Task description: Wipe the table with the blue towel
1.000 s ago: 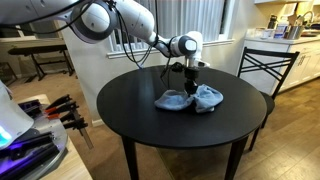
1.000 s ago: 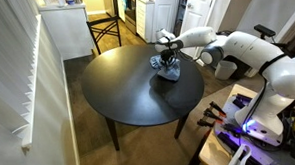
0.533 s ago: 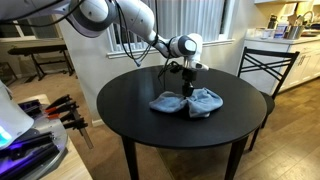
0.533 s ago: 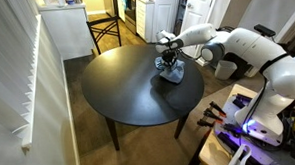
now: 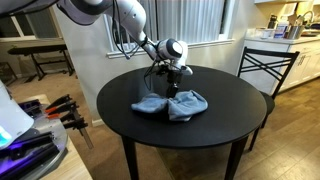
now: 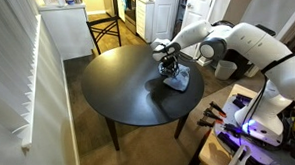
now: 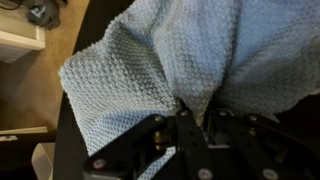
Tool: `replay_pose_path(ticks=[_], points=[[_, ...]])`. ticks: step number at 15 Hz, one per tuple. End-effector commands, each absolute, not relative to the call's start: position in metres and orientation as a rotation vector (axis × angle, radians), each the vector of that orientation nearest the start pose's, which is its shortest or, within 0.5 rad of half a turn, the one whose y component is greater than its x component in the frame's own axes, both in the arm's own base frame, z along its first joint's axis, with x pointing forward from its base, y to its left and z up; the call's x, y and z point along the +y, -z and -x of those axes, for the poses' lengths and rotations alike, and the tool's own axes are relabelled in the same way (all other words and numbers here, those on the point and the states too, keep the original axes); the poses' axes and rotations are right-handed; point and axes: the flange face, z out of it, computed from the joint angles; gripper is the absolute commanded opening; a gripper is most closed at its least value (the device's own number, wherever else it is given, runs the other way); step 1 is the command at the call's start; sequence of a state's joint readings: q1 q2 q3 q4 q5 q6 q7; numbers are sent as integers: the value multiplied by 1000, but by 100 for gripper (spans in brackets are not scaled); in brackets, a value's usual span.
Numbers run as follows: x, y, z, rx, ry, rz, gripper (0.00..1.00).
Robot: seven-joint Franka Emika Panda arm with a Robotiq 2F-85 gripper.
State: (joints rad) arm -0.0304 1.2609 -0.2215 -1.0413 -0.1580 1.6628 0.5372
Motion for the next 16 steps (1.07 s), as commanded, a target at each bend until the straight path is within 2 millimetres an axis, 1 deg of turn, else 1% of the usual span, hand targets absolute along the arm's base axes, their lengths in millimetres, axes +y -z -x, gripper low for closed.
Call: replay_pose_path(ticks=[1,3,5,6,8,11,13,15,16], points=[[-82,-13,-619,934,-1302,3359,5],[-47,-4,-609,797,-1421,3388,5],[-8,5,-603,638,-1501,3411,4],[12,8,-603,580,-1519,3403,5],[58,9,-603,392,-1537,3390,5],[115,5,-603,187,-1519,3373,5],[146,2,-605,62,-1515,3325,5],[168,-1,-609,-16,-1485,3271,5],[176,-2,-613,-41,-1456,3243,5]])
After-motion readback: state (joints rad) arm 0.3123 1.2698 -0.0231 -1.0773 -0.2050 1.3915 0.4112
